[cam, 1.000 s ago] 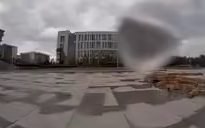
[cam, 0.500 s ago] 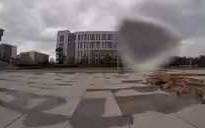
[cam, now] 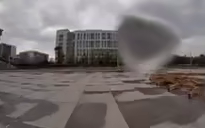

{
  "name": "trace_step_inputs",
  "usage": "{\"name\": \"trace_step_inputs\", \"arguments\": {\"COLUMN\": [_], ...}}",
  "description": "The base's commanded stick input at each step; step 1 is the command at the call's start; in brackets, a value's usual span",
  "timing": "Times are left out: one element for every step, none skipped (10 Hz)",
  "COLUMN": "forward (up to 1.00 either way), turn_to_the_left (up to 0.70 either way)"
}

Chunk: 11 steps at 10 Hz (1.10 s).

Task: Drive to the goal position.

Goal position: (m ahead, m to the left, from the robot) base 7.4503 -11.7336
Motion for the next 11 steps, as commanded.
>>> {"name": "trace_step_inputs", "arguments": {"forward": [0.70,0.70,0.70,0.70,0.70,0.70,0.70,0.70,0.70,0.70,0.70], "turn_to_the_left": [0.00,0.00,0.00,0.00,0.00,0.00,0.00,-0.03,-0.25,-0.29,-0.14]}}
